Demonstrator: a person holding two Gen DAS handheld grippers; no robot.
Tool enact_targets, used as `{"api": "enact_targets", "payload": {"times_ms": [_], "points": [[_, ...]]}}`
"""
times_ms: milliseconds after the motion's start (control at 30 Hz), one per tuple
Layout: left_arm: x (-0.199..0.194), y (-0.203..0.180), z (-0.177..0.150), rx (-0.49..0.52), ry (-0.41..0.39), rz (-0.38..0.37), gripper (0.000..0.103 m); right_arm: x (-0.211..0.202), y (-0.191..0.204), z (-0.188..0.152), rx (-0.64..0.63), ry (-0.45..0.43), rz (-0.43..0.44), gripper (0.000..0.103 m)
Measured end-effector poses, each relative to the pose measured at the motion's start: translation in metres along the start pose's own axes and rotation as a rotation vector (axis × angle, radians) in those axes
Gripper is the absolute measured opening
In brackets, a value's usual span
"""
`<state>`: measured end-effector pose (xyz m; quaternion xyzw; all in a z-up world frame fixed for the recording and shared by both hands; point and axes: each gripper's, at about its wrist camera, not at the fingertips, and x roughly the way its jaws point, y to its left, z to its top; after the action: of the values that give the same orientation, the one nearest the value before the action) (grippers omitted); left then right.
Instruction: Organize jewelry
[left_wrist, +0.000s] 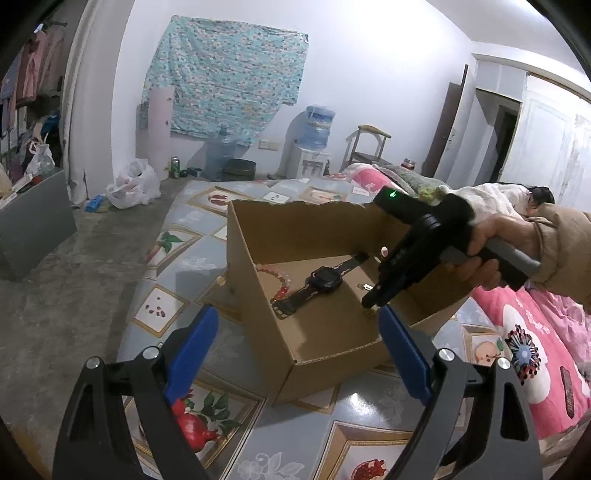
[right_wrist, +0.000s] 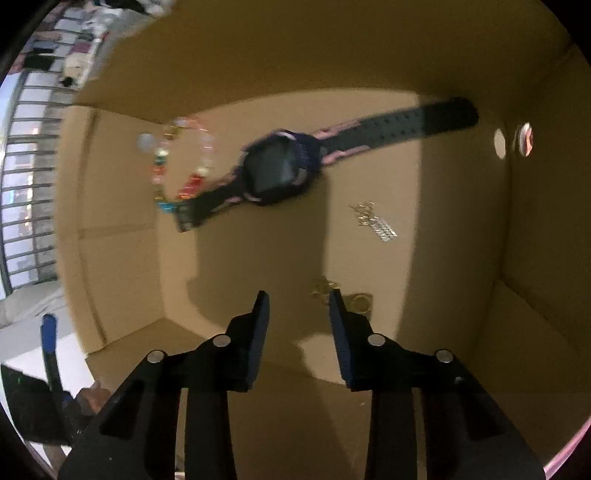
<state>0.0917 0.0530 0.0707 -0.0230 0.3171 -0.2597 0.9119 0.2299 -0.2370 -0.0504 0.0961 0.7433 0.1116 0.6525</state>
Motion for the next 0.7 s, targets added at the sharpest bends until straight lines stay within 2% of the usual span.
{"api": "enact_targets", "payload": {"times_ms": [333,500,700], "points": [[0.007,0.007,0.000,-0.023,0.001,-0.035,0.086,0.015,0.009,0.000,0.002,0.024,-0.034,0.013],[0.008,0.010,0.000,-0.030,0.000,-0.038,0.086,0.018,0.011,-0.001,0.008,0.032,-0.041,0.014],[0.009,0.011,-0.002,-0.032,0.006,-0.043,0.086,0.022,0.013,0.007,0.015,0.037,-0.008,0.015]]}}
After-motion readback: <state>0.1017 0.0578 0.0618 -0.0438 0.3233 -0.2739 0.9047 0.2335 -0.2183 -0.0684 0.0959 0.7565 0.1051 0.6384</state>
